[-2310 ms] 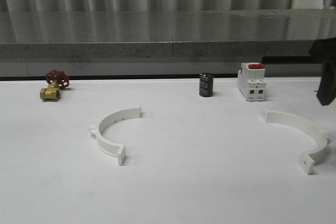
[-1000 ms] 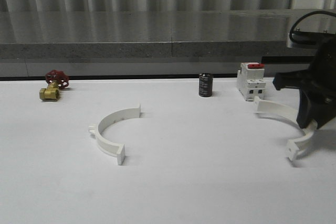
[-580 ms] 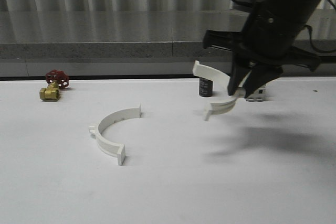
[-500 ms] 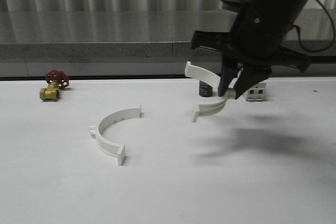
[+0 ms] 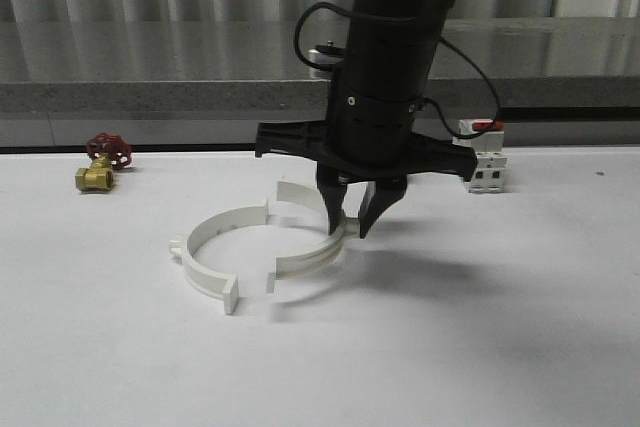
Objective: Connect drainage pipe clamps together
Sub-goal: 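Carry the clamp half with the right gripper toward the first half, then press the held half against the first half's ends, forming a ring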
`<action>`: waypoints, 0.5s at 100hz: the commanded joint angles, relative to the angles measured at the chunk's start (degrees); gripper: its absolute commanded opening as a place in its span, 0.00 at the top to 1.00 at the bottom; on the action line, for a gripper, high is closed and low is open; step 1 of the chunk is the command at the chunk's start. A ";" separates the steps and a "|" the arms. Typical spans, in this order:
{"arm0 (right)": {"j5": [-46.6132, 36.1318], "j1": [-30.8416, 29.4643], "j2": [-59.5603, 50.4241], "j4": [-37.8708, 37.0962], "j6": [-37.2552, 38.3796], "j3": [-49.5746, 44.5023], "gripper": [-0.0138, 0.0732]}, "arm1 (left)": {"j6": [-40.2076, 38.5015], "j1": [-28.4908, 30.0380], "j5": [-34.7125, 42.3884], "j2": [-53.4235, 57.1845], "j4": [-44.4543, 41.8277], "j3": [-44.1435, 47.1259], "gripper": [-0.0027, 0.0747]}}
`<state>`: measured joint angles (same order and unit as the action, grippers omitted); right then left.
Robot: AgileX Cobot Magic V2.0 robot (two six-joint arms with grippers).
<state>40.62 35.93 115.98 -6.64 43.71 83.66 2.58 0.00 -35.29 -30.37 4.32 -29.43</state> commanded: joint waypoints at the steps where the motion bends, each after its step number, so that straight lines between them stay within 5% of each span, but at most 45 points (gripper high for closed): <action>1: 0.08 0.12 -2.14 -2.12 1.69 2.59 0.80 | -0.09 0.06 3.94 -0.11 0.51 -1.48 0.99; 50: -0.91 0.47 -1.16 -2.67 4.02 2.72 0.80 | -0.09 0.06 3.94 -0.11 0.51 -1.48 0.99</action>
<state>41.42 36.14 117.41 -8.41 47.51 84.63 2.58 0.00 -35.29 -30.37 4.32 -29.43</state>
